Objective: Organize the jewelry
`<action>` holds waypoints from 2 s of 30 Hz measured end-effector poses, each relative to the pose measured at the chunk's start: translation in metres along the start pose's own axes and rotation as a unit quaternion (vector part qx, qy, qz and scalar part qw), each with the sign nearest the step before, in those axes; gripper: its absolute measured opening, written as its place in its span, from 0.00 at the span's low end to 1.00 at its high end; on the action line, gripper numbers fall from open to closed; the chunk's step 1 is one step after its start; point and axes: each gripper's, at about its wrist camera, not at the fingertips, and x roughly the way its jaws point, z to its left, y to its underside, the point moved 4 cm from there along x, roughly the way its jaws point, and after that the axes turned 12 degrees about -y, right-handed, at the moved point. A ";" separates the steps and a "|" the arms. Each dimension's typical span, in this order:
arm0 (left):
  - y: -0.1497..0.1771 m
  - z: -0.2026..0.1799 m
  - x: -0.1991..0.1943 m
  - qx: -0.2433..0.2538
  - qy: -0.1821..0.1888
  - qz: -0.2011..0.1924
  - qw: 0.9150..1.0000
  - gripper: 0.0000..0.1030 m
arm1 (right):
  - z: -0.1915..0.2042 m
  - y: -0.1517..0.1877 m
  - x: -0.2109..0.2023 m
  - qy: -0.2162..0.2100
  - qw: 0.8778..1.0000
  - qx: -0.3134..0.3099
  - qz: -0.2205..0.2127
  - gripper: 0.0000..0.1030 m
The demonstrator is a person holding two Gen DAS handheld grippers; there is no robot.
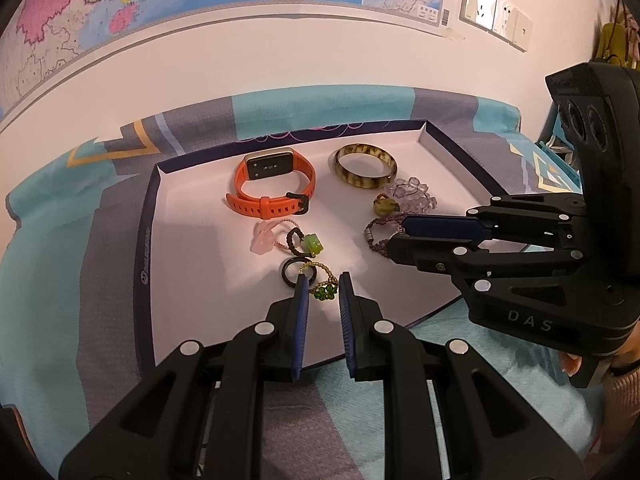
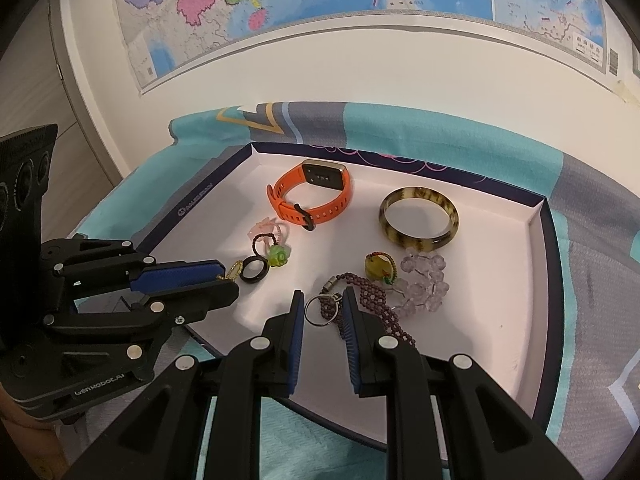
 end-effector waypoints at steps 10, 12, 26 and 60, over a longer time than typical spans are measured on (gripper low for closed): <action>0.002 0.002 0.008 -0.006 0.002 0.011 1.000 0.16 | -0.003 0.001 0.004 0.010 1.000 0.003 0.005 0.17; 0.002 0.004 0.010 -0.009 0.001 0.014 1.000 0.16 | -0.003 0.000 0.006 0.014 1.000 0.002 0.008 0.17; 0.004 0.009 0.014 -0.020 -0.004 0.015 1.000 0.29 | -0.004 0.002 0.006 0.021 1.000 0.002 0.007 0.26; 0.057 0.036 -0.071 -0.081 -0.097 -0.049 0.991 0.95 | 0.039 0.068 -0.063 0.092 0.994 0.001 -0.062 0.93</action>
